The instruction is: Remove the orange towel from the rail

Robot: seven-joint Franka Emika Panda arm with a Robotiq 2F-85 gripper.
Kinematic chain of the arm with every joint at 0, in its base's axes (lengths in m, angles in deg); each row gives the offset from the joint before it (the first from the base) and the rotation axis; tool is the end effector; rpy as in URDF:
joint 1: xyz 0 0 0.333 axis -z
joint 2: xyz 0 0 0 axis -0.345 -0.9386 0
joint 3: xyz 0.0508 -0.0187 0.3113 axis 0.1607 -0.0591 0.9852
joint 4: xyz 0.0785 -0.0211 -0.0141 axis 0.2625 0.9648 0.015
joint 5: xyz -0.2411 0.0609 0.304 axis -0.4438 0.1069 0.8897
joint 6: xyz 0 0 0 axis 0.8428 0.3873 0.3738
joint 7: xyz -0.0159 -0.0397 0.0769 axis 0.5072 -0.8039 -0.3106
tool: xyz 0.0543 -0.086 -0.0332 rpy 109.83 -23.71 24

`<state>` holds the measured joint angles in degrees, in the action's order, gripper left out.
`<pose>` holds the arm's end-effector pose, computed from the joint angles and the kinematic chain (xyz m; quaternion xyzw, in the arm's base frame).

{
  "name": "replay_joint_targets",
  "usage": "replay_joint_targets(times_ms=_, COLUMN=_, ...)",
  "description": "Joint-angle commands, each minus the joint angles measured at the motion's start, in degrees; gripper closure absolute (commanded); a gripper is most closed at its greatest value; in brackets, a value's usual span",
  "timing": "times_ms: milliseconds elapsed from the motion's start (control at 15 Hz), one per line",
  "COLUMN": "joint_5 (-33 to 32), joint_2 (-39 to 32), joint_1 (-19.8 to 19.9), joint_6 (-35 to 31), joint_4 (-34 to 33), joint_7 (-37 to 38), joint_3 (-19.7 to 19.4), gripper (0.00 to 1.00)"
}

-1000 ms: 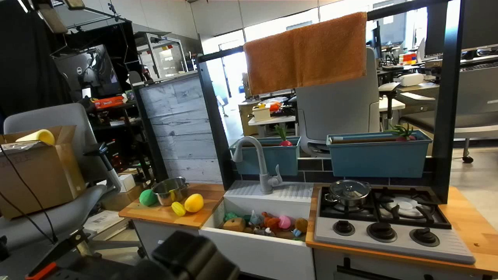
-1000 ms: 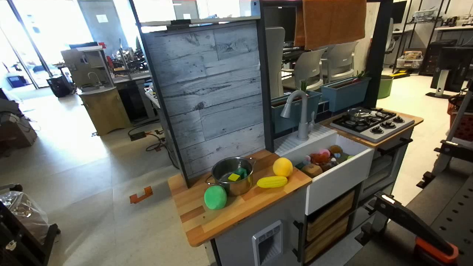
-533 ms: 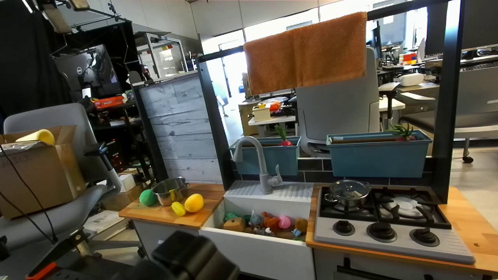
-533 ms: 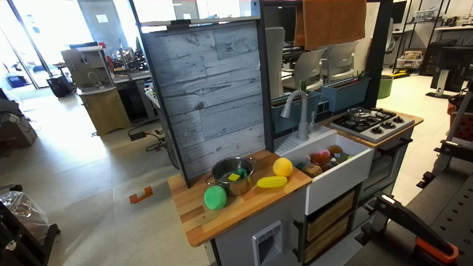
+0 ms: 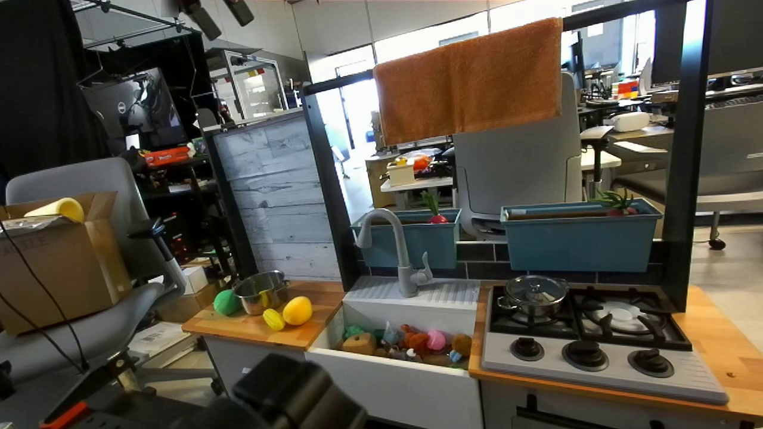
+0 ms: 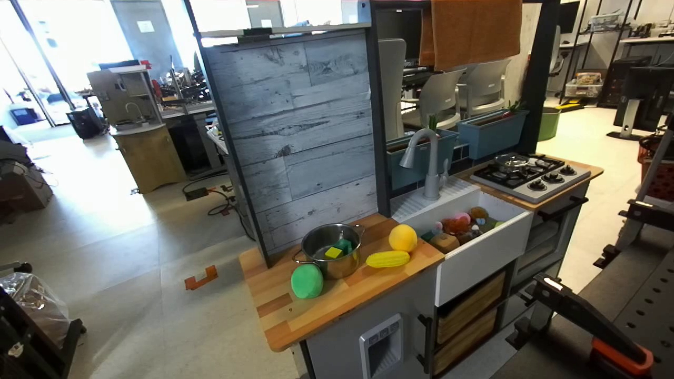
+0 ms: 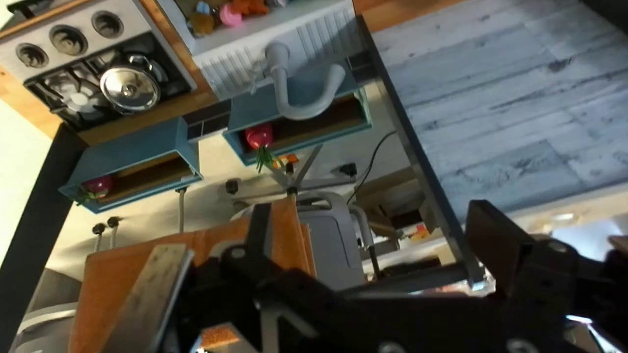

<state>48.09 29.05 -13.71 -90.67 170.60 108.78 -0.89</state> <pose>0.4876 -0.0163 0.5262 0.9506 -0.1636 0.2639 0.0036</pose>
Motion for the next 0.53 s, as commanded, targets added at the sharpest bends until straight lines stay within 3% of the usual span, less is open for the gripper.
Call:
replay_joint_targets(times_ms=0, joint_5=1.53, joint_2=-10.08, joint_1=1.53, joint_6=-8.47, joint_4=-9.52, joint_7=4.52, joint_3=-1.4, gripper=0.0)
replay_joint_targets(times_ms=267, joint_5=6.34, joint_2=-18.17, joint_1=1.15, joint_6=-12.34, joint_4=-20.13, joint_7=7.8, joint_3=-4.39, gripper=0.0)
replay_joint_targets(times_ms=467, joint_5=14.4, joint_2=-24.29, joint_1=0.63, joint_6=-6.33, joint_4=-30.13, joint_7=5.98, joint_3=-6.54, gripper=0.0)
